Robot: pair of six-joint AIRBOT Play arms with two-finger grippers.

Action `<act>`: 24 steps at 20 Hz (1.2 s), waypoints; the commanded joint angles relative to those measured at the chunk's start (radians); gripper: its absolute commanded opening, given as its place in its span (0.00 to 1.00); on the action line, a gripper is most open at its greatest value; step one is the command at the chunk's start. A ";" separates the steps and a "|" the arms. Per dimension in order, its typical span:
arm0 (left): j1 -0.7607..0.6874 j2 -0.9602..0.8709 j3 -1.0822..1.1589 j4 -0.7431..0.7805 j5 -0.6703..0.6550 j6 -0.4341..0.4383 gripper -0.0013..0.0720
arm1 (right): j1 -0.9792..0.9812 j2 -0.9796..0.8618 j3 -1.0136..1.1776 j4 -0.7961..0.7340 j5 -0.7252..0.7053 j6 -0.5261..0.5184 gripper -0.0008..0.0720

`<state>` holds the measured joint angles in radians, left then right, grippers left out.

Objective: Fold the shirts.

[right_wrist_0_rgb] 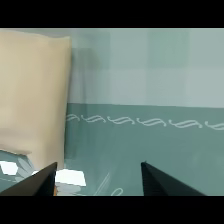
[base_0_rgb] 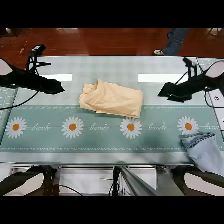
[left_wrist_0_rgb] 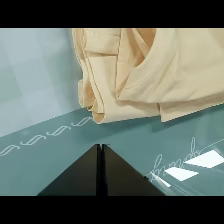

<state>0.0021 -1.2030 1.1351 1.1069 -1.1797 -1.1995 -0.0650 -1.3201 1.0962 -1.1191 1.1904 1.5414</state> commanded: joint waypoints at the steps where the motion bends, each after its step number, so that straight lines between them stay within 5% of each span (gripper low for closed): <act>1: 0.000 -0.005 0.000 0.000 -0.003 0.003 0.05 | -0.008 -0.052 -0.145 0.219 -0.134 -0.049 0.82; 10: 0.000 -0.005 0.000 0.000 -0.044 0.022 0.05 | 0.217 -0.249 -0.149 0.473 -0.344 -0.049 0.80; 11: 0.000 -0.005 0.000 0.000 -0.044 0.022 0.05 | 0.244 -0.257 -0.149 0.499 -0.359 -0.068 0.74; 12: 0.000 -0.005 0.000 0.000 -0.043 0.022 0.05 | 0.265 -0.258 -0.148 0.527 -0.378 -0.096 0.55; 13: 0.000 -0.005 0.000 0.000 -0.043 0.023 0.05 | 0.274 -0.258 -0.139 0.561 -0.381 -0.134 0.19; 14: 0.000 -0.005 0.000 0.000 -0.044 0.032 0.05 | 0.272 -0.254 -0.116 0.600 -0.352 -0.173 0.04; 16: 0.000 -0.005 0.000 0.000 -0.044 0.040 0.05 | 0.263 -0.200 -0.040 0.600 -0.274 -0.230 0.04; 20: 0.000 -0.005 0.000 0.000 -0.028 0.063 0.05 | 0.197 0.008 0.206 0.294 -0.035 0.101 0.04; 24: 0.000 -0.007 0.000 0.000 -0.021 0.074 0.05 | 0.029 0.190 0.448 -0.037 0.444 0.327 0.04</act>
<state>0.0021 -1.2091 1.1351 1.1065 -1.2087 -1.1393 0.0620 -1.2488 1.3930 -0.9199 1.2968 1.6894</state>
